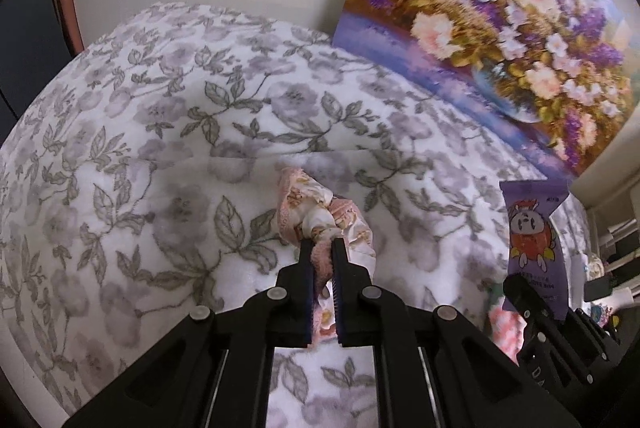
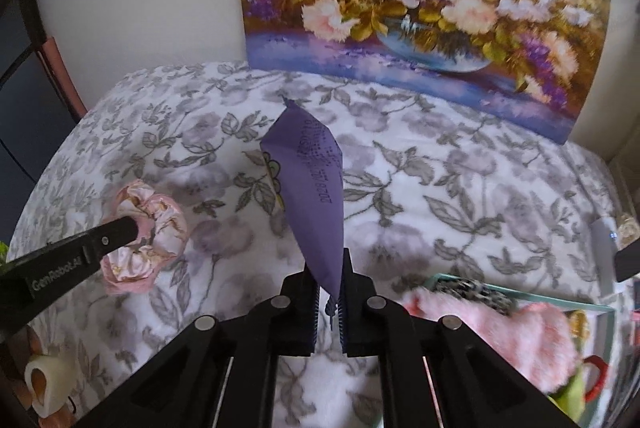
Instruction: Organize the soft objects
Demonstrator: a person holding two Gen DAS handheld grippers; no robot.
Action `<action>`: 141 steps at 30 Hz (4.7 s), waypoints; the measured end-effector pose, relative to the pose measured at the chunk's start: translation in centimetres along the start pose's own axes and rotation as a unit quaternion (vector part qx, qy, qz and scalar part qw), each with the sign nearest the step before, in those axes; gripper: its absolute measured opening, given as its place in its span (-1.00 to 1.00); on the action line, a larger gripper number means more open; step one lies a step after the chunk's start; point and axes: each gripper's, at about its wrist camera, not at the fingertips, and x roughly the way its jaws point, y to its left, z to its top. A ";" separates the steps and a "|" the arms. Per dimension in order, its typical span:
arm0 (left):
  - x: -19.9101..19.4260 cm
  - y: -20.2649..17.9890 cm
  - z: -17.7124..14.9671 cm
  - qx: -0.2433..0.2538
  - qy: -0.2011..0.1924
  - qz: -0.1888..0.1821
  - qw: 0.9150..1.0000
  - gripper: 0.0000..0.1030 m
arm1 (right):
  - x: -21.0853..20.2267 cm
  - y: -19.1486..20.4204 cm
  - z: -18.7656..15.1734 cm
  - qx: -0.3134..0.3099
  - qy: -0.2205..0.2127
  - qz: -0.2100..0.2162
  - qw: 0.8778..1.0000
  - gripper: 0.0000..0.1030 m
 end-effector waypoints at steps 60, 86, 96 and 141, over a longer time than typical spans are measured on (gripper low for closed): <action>-4.1 -16.4 -15.5 0.170 0.048 -0.155 0.972 -0.85 | -11.9 -20.9 -15.7 0.258 0.030 -0.073 0.963 -0.84; 0.7 -18.0 -17.6 0.217 0.135 -0.094 0.962 -0.25 | -7.7 -19.8 -16.9 0.240 0.117 -0.055 0.962 -0.77; -2.0 -16.4 -16.1 0.182 0.106 -0.104 0.972 0.18 | -8.9 -19.7 -16.3 0.235 0.093 -0.062 0.966 -0.27; -3.0 -11.5 -13.8 0.157 0.050 0.067 0.984 0.91 | -9.4 -17.0 -15.4 0.192 0.080 -0.054 0.977 1.00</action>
